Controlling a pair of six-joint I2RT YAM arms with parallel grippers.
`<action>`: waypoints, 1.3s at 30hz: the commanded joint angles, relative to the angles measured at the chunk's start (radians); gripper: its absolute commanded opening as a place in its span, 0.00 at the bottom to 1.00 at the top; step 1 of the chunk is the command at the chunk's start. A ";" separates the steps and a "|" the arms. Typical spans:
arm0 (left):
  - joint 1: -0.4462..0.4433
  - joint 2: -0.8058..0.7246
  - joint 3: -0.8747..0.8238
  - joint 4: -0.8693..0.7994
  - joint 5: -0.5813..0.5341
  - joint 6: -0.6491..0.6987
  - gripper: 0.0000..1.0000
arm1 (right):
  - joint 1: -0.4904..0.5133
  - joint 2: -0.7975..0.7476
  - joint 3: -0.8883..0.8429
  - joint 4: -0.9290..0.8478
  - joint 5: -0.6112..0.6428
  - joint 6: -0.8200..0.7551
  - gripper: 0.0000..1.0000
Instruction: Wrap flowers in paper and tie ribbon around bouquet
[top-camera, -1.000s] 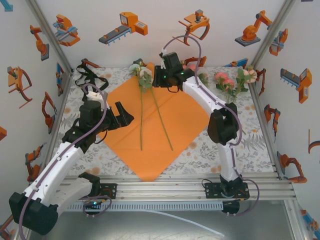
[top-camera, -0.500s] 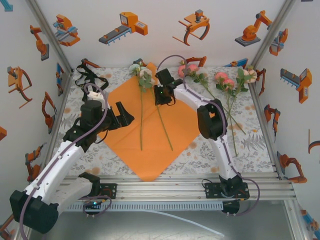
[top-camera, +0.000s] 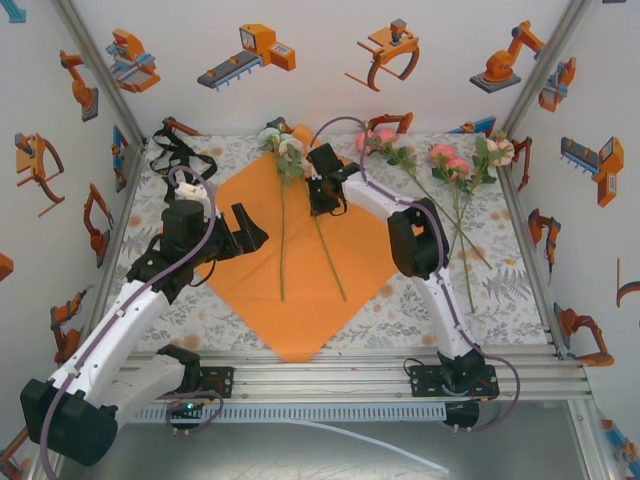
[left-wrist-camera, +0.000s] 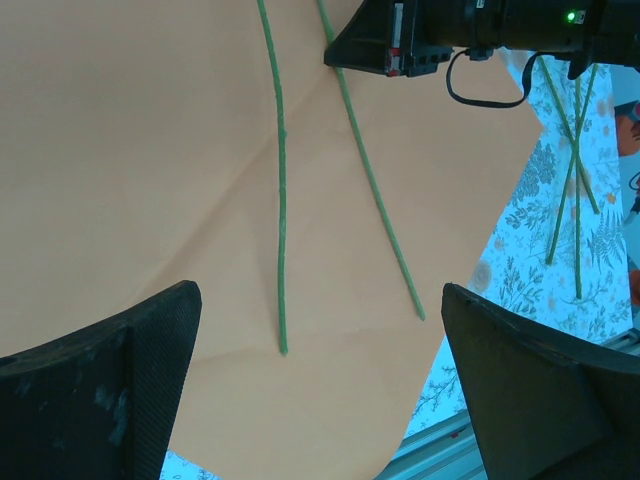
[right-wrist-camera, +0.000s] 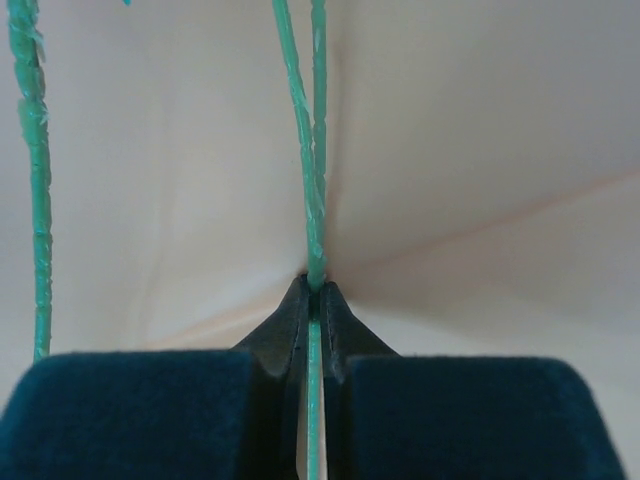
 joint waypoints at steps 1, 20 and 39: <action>0.011 0.017 -0.008 0.006 -0.002 -0.002 0.98 | 0.004 -0.058 -0.005 0.001 0.004 0.085 0.00; 0.029 0.108 -0.046 0.079 0.036 -0.028 0.97 | 0.034 -0.018 -0.003 0.152 0.037 0.389 0.00; 0.026 0.089 -0.055 0.182 0.159 -0.003 0.97 | 0.000 -0.238 -0.128 0.110 0.043 0.241 0.31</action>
